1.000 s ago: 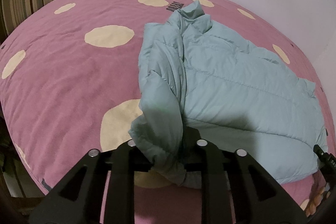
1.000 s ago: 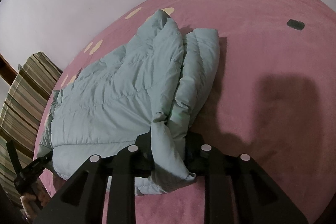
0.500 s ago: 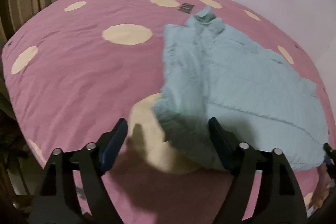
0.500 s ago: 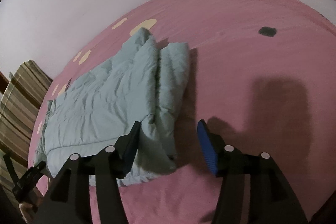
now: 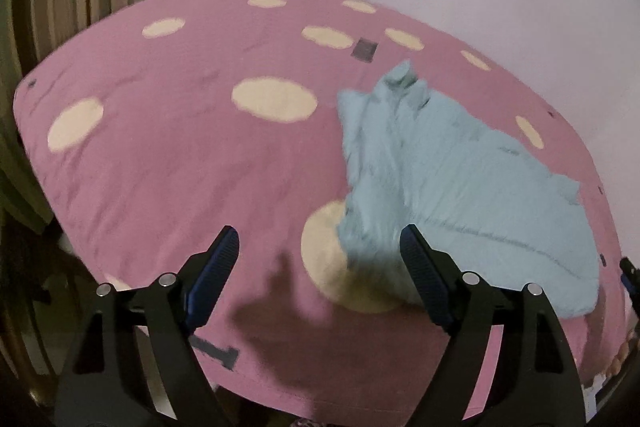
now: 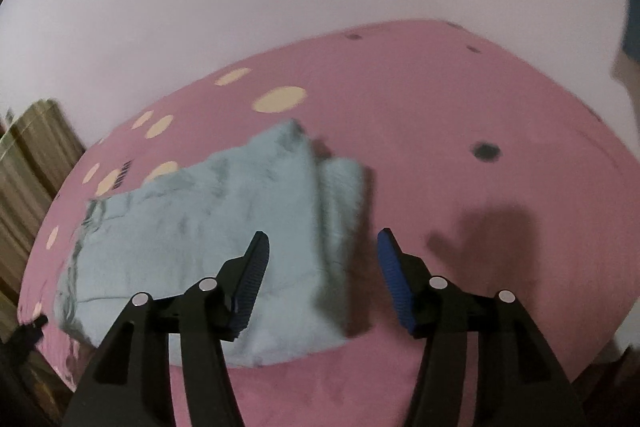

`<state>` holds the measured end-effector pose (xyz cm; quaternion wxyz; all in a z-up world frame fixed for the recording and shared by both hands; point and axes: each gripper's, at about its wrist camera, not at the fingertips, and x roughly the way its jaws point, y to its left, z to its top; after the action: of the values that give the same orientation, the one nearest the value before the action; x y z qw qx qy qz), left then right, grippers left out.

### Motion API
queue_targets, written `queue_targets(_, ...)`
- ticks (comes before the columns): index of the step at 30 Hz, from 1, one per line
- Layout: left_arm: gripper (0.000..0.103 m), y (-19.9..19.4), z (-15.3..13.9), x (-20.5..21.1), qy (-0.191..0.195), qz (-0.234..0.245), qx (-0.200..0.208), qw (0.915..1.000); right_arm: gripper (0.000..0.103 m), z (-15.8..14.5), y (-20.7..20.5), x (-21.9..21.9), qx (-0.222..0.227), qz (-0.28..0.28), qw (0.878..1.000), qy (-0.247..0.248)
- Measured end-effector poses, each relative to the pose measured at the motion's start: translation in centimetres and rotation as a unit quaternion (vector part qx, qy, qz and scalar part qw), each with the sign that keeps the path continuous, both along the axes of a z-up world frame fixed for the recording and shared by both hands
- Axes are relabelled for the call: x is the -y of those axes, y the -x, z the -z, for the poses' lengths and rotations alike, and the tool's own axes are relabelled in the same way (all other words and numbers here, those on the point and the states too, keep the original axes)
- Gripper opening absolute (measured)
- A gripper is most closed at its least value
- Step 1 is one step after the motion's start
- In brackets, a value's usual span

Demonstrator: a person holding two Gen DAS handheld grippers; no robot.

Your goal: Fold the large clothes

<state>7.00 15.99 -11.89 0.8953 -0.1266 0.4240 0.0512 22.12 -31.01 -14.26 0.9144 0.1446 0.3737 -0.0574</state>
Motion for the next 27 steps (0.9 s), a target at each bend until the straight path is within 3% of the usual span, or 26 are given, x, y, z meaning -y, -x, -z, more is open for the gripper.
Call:
queue_targets(6,0.087,-3.2,-1.8,0.3,-0.007,0.03,0.001,0.9995,0.04,0.3,-4.2,-8.2,-0.026,-0.104,0.994,0.013)
queue_targets(10,0.087,-4.9,-1.3,0.8,-0.016,0.036,-0.013,0.9992,0.039,0.8,-6.9,-12.7,-0.04,-0.136,0.99,0.018)
queue_targets(16,0.087,-7.0,-0.3,1.4,-0.022,0.038,-0.026,0.9987,0.039,2.6,-10.0,-16.9,-0.063,-0.138,0.987,0.047)
queue_targets(22,0.087,-9.1,0.9,1.6,-0.022,0.044,-0.045,0.9978,0.039,7.0,-11.3,-17.7,-0.11,-0.13,0.984,0.059)
queue_targets(27,0.087,-11.1,1.6,1.5,-0.02,0.048,-0.056,0.9971,0.039,7.8,-11.4,-18.2,-0.113,-0.131,0.982,0.074)
